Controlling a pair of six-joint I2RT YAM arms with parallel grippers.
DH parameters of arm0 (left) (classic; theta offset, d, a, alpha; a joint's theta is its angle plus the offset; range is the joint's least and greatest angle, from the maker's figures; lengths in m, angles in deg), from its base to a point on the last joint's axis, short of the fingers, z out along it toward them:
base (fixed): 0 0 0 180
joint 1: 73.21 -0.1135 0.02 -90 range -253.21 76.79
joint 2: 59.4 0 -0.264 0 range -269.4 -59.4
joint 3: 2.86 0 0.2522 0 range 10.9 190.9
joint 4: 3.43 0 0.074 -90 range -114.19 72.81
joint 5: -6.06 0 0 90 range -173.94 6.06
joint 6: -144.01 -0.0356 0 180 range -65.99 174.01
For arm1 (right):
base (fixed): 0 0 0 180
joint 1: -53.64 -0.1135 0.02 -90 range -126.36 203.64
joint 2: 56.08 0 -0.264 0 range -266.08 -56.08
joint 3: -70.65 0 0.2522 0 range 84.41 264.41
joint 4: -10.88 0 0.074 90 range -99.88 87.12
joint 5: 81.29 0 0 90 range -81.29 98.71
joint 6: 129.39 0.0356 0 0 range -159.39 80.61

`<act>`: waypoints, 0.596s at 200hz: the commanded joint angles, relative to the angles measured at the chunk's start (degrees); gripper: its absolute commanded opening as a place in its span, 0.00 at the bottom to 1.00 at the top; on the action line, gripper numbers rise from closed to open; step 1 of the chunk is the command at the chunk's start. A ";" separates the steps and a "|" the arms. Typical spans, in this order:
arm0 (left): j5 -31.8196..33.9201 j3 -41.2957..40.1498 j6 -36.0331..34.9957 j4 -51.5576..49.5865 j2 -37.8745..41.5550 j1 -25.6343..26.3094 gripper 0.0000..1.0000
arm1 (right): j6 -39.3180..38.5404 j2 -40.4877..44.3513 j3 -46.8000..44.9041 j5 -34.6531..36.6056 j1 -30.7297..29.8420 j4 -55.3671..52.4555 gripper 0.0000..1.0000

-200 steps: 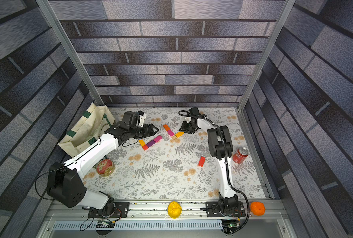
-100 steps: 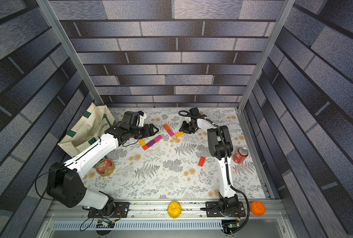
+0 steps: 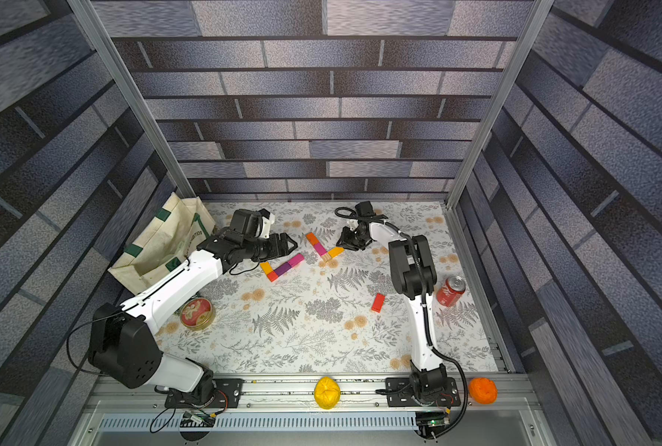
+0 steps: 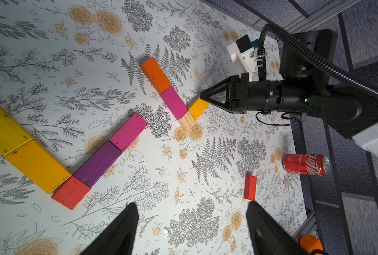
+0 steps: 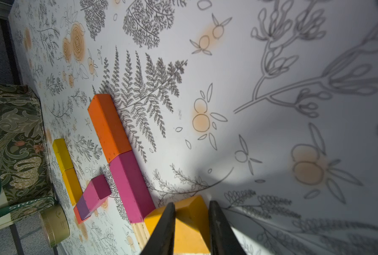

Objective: Assemble the letter v with building blocks
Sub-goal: Assemble the building block at the center of the board.

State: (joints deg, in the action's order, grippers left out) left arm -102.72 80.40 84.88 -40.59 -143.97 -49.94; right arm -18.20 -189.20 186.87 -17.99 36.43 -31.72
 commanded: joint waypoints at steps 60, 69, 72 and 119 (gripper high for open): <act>0.77 2.18 -1.10 -1.09 -1.03 0.29 0.79 | 0.61 -2.76 -1.56 1.65 0.25 -2.13 0.26; 0.75 2.25 -1.14 -1.11 -1.11 0.32 0.79 | 0.56 -2.78 -1.48 1.65 0.25 -2.24 0.28; 0.69 2.25 -1.11 -1.14 -1.12 0.28 0.79 | 0.59 -2.81 -1.47 1.65 0.25 -2.27 0.29; 0.70 2.39 -1.30 -1.34 -1.29 0.34 0.79 | 0.52 -2.72 -1.01 2.06 0.25 -2.48 0.44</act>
State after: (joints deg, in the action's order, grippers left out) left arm -102.57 80.66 84.88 -40.76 -145.09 -49.94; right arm -17.29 -189.35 186.96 -18.84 36.43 -30.85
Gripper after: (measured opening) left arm 0.794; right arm 0.404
